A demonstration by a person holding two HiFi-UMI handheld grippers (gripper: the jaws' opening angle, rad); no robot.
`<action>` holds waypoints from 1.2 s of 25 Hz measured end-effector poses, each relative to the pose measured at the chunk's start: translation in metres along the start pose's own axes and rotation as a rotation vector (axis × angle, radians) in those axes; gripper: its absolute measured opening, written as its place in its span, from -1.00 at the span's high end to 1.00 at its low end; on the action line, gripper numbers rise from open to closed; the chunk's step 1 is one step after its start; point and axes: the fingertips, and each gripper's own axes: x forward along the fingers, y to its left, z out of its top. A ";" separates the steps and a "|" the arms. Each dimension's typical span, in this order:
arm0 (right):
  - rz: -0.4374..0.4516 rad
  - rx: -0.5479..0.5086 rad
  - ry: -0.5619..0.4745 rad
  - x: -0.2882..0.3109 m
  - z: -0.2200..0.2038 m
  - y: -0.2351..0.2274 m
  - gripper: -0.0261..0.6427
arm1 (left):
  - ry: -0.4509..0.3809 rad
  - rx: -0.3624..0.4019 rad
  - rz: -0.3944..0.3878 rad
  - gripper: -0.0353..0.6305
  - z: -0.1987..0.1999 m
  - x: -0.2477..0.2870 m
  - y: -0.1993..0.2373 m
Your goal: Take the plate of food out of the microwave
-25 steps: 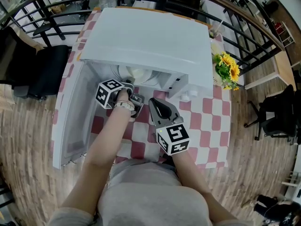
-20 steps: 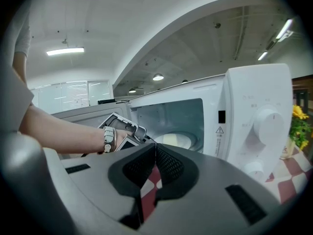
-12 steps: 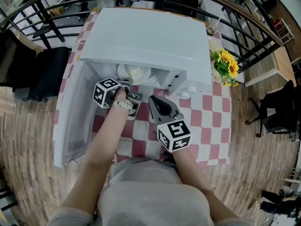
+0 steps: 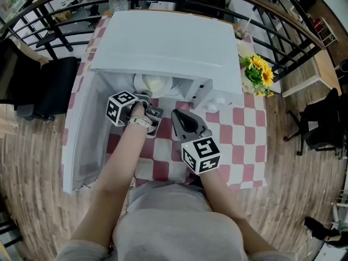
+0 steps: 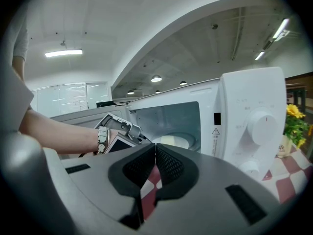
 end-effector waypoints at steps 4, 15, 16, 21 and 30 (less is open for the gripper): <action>-0.004 -0.004 -0.006 -0.001 0.002 0.000 0.84 | -0.005 0.015 -0.099 0.84 -0.001 -0.003 -0.016; -0.017 -0.013 -0.020 -0.010 0.005 0.002 0.84 | -0.005 0.061 -0.192 0.85 -0.009 -0.015 -0.020; -0.019 -0.013 -0.022 -0.010 0.006 0.002 0.84 | -0.006 0.064 -0.202 0.85 -0.010 -0.016 -0.021; -0.022 -0.017 -0.030 -0.014 0.008 0.004 0.84 | -0.023 0.077 -0.251 0.85 -0.012 -0.025 -0.021; -0.017 -0.019 -0.049 -0.019 0.013 0.008 0.84 | -0.012 0.118 -0.318 0.85 -0.020 -0.043 -0.028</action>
